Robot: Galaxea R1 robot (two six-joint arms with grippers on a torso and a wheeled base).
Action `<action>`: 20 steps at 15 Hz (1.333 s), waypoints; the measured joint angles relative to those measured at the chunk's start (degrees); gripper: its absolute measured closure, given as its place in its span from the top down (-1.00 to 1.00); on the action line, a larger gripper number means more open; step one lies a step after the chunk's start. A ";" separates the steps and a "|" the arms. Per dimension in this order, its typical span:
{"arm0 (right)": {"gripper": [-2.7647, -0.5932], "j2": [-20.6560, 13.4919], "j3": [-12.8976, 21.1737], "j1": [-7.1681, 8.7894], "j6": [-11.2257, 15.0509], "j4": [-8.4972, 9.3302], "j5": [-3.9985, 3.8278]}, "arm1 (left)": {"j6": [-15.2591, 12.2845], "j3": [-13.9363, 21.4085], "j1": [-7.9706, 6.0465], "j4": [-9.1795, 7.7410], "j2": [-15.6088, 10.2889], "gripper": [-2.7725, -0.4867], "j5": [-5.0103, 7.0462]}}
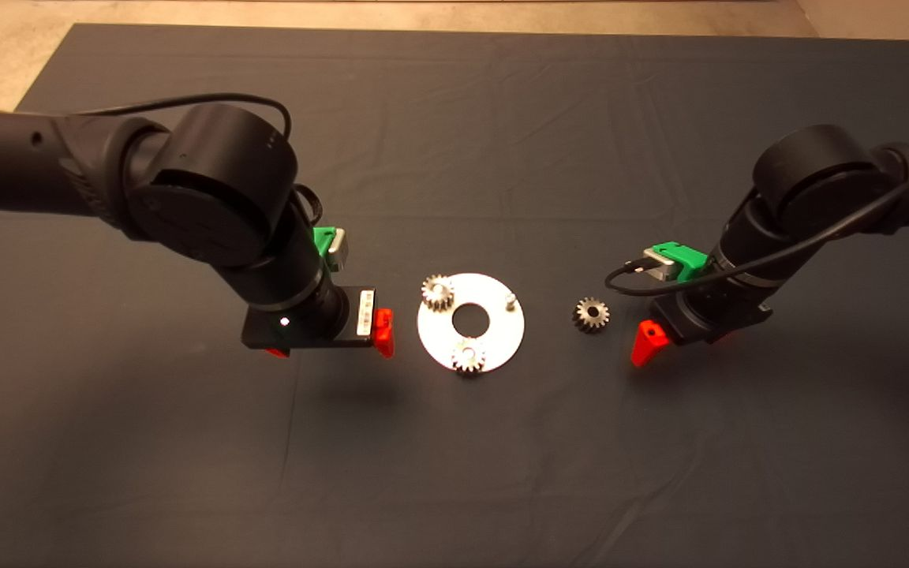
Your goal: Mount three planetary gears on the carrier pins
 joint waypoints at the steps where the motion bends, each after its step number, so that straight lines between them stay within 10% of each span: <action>1: 0.99 0.75 -0.20 -0.13 -0.09 -0.01 -0.02 | -0.90 0.79 0.30 0.02 -0.01 0.98 -0.01; 13: 0.99 12.05 -18.32 -0.46 -9.81 -0.45 0.04 | -6.67 6.46 2.89 0.03 -0.06 0.99 0.02; 20: 0.99 16.11 -22.35 -0.77 -11.87 -2.35 0.10 | -7.16 7.16 3.52 0.03 -0.18 0.99 0.01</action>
